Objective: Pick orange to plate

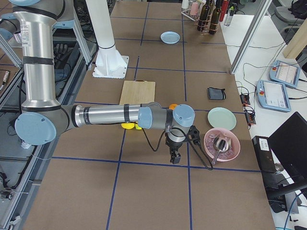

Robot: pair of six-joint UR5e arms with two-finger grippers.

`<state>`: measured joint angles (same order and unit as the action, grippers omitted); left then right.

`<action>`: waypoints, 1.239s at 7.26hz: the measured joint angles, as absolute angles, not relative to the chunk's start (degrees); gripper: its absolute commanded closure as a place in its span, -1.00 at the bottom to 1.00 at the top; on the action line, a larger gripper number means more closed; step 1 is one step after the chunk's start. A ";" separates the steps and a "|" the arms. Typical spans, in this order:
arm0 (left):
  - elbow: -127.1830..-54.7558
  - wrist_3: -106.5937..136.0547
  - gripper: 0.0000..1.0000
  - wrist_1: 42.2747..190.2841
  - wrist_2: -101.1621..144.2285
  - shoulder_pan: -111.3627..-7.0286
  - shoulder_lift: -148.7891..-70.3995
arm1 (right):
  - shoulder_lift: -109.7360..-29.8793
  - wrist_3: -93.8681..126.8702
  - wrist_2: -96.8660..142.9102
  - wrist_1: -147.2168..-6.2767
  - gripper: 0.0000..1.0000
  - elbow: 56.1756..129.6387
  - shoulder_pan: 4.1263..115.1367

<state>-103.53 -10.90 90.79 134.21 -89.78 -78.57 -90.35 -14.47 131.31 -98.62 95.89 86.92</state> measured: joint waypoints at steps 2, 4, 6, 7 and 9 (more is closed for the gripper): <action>-104.27 -10.96 -1.00 90.73 134.17 -89.80 -78.54 | -90.35 -14.44 131.31 -98.63 -1.00 95.87 86.95; -105.11 -10.95 -1.00 90.88 134.14 -89.84 -78.62 | -90.34 -14.57 131.22 -98.62 -1.00 95.83 86.95; -105.38 -10.80 -1.00 91.32 134.13 -89.65 -81.24 | -90.19 -14.70 131.13 -98.60 -1.00 96.03 86.95; -104.94 -10.62 -1.00 92.00 134.14 -89.65 -84.64 | -89.77 -14.65 131.24 -98.55 -1.00 96.27 86.94; -105.41 -10.40 -1.00 96.34 134.31 -89.71 -90.32 | -88.70 -14.27 131.34 -93.77 -1.00 96.67 86.97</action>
<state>-105.41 -10.40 96.34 134.31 -89.71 -90.32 -88.70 -14.27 131.34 -93.77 96.67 86.97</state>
